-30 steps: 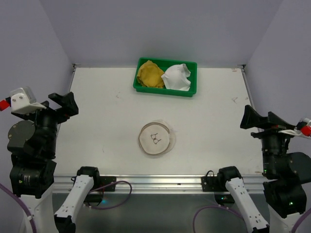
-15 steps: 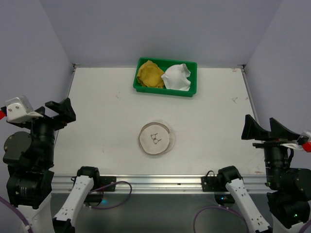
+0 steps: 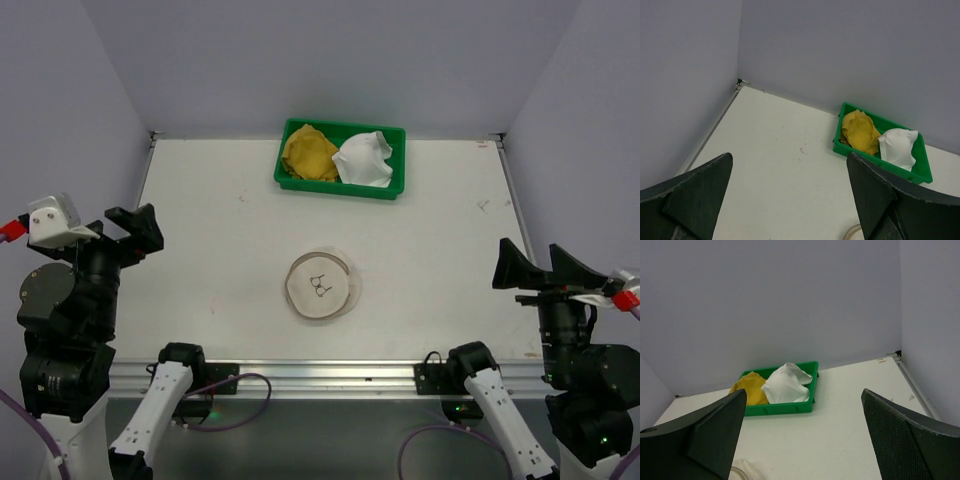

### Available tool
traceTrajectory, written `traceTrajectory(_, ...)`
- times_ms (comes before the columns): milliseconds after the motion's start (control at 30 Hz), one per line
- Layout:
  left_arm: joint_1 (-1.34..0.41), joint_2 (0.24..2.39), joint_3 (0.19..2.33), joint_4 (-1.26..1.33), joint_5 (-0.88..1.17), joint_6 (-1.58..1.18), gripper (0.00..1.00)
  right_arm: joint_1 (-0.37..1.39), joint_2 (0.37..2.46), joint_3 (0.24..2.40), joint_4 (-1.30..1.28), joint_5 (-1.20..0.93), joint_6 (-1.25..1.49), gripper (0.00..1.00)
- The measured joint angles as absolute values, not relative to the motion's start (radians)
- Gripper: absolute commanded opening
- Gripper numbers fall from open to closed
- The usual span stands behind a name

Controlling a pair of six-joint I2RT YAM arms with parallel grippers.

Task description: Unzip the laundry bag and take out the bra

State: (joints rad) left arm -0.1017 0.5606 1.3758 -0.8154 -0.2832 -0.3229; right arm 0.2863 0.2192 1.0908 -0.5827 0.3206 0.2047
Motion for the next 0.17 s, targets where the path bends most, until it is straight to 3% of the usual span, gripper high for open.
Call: traceTrajectory(167, -0.102, 0.558, 1.363, -0.817, -0.276, -0.323, 1.00, 0.286, 0.219, 1.089, -0.582, 0.316, 0.205, 0.99)
